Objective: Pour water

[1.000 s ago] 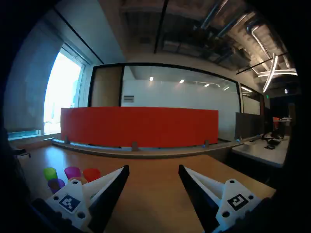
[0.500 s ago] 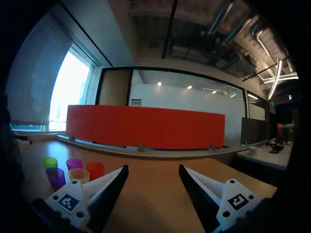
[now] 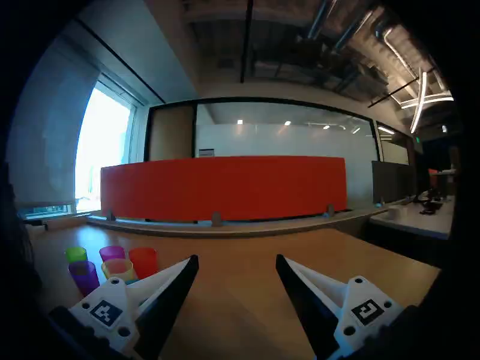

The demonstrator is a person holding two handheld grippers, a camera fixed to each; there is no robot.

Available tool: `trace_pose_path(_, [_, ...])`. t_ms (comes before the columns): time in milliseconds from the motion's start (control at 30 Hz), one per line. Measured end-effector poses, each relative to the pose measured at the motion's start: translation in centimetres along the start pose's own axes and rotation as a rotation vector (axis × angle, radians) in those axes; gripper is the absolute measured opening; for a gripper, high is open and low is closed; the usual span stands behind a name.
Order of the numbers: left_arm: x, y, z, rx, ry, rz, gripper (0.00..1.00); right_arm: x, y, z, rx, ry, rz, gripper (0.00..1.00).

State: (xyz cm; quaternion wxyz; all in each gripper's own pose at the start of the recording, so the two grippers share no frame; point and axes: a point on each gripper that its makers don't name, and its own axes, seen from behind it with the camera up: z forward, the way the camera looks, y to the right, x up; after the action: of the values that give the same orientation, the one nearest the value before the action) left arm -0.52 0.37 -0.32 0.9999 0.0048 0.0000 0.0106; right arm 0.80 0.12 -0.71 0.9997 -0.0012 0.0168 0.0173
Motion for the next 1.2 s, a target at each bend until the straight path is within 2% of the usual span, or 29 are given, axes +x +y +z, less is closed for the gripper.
trace_pose_path(667, [0.0, 0.0, 0.0, 0.000, 0.000, 0.000, 0.98, -1.5, 0.3, 0.5, -0.005, -0.033, -0.025, 1.00])
trace_pose_path(1200, [0.0, 0.1, 0.0, 0.000, 0.000, 0.000, 0.98, -1.4, 0.4, 0.4, -0.004, -0.031, -0.027, 1.00])
